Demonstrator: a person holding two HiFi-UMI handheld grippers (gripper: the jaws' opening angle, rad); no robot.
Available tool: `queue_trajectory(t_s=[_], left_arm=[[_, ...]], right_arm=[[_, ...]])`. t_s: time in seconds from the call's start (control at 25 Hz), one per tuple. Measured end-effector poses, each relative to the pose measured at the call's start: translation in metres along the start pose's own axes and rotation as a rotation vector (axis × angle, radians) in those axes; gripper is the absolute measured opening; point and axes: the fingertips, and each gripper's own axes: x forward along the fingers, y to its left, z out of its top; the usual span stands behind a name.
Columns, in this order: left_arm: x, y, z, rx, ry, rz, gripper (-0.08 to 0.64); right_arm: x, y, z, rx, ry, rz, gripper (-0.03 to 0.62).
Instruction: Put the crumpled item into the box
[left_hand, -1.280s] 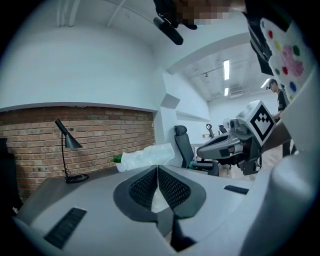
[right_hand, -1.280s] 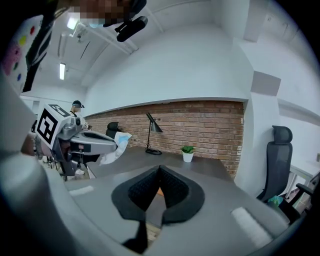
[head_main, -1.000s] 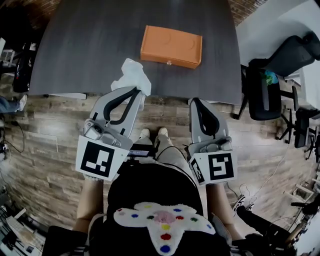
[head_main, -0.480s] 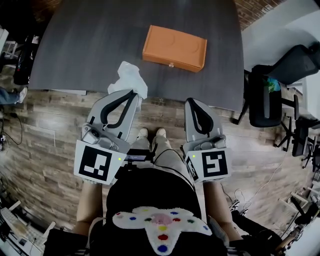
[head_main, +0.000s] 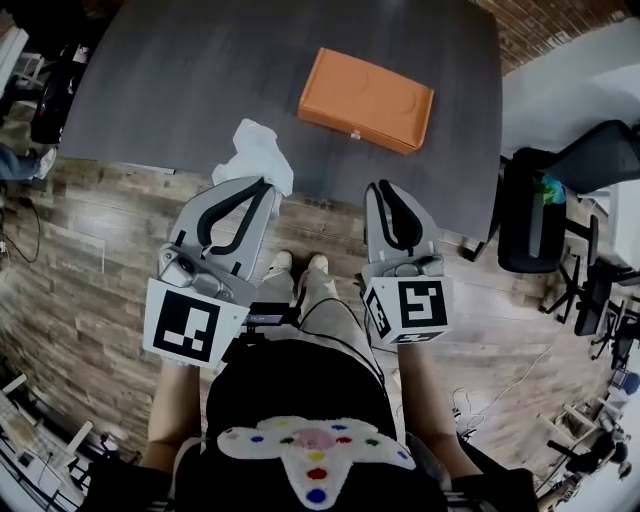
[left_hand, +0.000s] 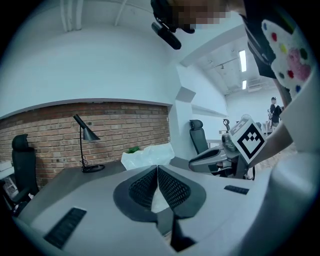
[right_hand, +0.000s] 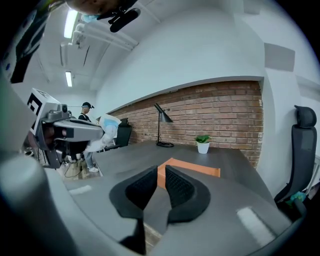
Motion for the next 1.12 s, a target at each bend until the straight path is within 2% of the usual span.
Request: queue_trajectory(t_s=[0.12,0.48,0.64,1.12], left_arm=[[-0.001,0.005,-0.005,-0.011,0.004,0.017,0.011],[0.004,0.016,-0.017,-0.019,0.023,0.048,0.011],[0.007,0.024,-0.020,-0.070,0.016,0.073,0.011],[0.018,0.033,-0.030,-0.060,0.057,0.097,0.011]], right_arm=[[0.015,-0.005,-0.008,-0.004,0.019,-0.009,0.067],[0.055,-0.024,-0.047,-0.019,0.081,-0.023,0.069],[0.076,-0.028,-0.063,-0.018,0.119,-0.011,0.077],[0.125,-0.051,-0.110,-0.036,0.239,-0.029,0.086]])
